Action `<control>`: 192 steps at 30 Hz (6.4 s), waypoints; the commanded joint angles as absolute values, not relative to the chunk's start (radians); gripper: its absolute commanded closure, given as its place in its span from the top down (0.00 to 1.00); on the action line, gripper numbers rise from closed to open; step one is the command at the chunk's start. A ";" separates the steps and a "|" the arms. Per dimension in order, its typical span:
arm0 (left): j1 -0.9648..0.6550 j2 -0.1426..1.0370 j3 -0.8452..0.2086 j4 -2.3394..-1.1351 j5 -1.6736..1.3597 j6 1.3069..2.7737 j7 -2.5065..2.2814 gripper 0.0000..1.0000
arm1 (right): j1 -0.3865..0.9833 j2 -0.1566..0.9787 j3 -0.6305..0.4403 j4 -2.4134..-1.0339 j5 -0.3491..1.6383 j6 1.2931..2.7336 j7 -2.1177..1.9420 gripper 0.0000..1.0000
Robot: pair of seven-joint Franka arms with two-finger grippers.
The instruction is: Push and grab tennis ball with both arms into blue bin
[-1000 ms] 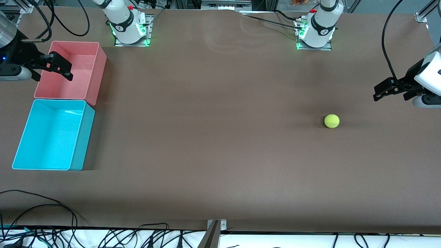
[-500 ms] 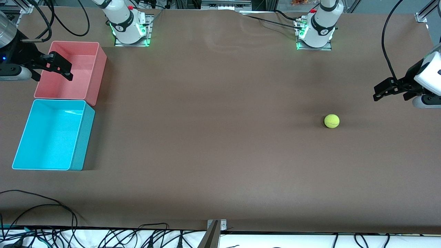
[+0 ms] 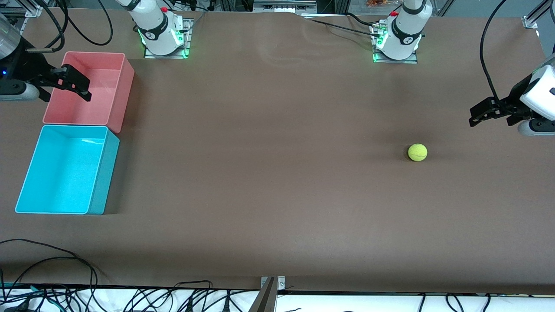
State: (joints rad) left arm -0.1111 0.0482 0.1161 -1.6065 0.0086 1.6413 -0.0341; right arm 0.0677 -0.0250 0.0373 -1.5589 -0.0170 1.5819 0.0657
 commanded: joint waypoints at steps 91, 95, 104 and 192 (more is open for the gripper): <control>0.002 0.233 0.117 -1.779 -0.032 1.841 -1.330 0.00 | 0.060 -0.020 -0.005 -1.499 -0.021 1.443 0.057 1.00; -0.003 0.227 0.117 -1.854 0.001 1.913 -1.382 0.00 | 0.060 -0.020 -0.006 -1.499 -0.020 1.442 0.057 1.00; 0.006 0.222 0.117 -2.057 0.012 2.146 -1.424 0.00 | 0.060 -0.018 -0.006 -1.499 -0.021 1.443 0.057 1.00; -0.040 0.272 0.064 -2.114 0.015 2.206 -1.442 0.00 | 0.097 0.000 0.017 -1.500 -0.069 1.428 0.071 1.00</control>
State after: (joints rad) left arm -0.0667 0.2886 0.0668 -2.2225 -0.0136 2.3419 -1.5373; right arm 0.0743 -0.0077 0.0058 -1.5196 -0.0258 1.4455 0.0651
